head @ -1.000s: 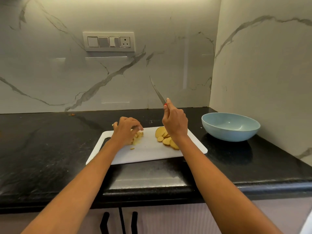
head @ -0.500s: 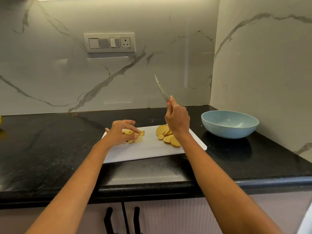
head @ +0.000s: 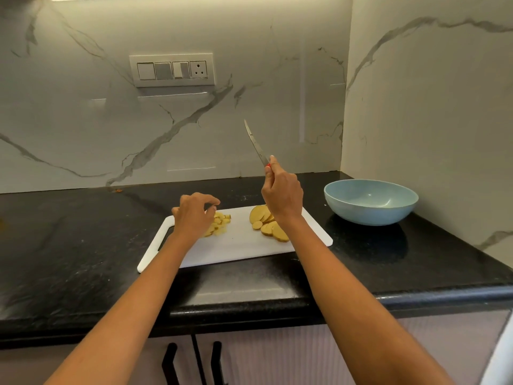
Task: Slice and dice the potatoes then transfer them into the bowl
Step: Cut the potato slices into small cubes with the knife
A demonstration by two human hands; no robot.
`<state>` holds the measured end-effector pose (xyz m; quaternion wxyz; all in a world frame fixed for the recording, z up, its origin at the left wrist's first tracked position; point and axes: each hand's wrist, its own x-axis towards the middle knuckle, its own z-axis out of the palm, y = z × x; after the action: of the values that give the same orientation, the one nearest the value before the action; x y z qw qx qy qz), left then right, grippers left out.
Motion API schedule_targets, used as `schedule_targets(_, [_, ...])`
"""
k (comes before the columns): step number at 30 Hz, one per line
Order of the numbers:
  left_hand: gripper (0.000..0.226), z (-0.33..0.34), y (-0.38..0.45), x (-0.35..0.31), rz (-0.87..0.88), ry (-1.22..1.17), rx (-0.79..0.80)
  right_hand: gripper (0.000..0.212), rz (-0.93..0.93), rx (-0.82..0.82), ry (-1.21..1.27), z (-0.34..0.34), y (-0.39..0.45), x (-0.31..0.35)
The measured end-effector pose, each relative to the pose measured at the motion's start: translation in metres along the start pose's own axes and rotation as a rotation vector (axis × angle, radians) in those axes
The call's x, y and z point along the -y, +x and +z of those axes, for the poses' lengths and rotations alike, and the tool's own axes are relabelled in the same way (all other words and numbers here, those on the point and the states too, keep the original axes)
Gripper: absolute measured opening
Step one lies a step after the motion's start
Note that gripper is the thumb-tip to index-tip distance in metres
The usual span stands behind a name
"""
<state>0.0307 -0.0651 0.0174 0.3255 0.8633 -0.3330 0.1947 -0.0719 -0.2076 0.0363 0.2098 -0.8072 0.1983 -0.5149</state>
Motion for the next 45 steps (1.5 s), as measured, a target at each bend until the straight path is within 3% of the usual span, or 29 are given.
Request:
schedule_targets(5, [0.027,0.008,-0.007,-0.023,0.265,-0.167,0.208,0.042,0.009,-0.004,-0.004,-0.001,0.0,-0.001])
schedule_targets(8, [0.029,0.017,-0.012,-0.037,0.308,0.03,0.38,0.042,0.01,0.005,-0.002,-0.002,-0.001,0.0])
schedule_targets(10, [0.026,0.018,-0.013,-0.043,0.308,0.107,0.414,0.043,0.008,0.008,-0.007,-0.002,-0.001,0.001])
schedule_targets(16, [0.022,0.015,-0.015,-0.042,0.294,0.232,0.437,0.043,0.0,0.031,-0.02,-0.001,-0.001,0.002])
schedule_targets(24, [0.031,-0.001,-0.035,-0.018,0.29,-0.072,0.414,0.043,-0.004,0.044,-0.036,-0.006,-0.008,0.006])
schedule_targets(31, [0.028,-0.01,-0.069,-0.028,0.143,-0.198,0.033,0.045,-0.009,0.065,-0.079,-0.019,-0.025,0.016])
schedule_targets(35, [0.027,-0.005,-0.073,-0.037,0.153,-0.093,0.117,0.043,0.048,0.112,-0.103,-0.029,-0.048,0.024])
schedule_targets(40, [0.014,0.0,-0.067,-0.039,0.193,-0.148,0.196,0.041,0.147,0.134,-0.11,-0.042,-0.073,0.031])
schedule_targets(45, [0.013,0.001,-0.066,-0.031,0.149,-0.29,0.226,0.034,0.142,0.385,-0.27,-0.059,-0.098,0.045])
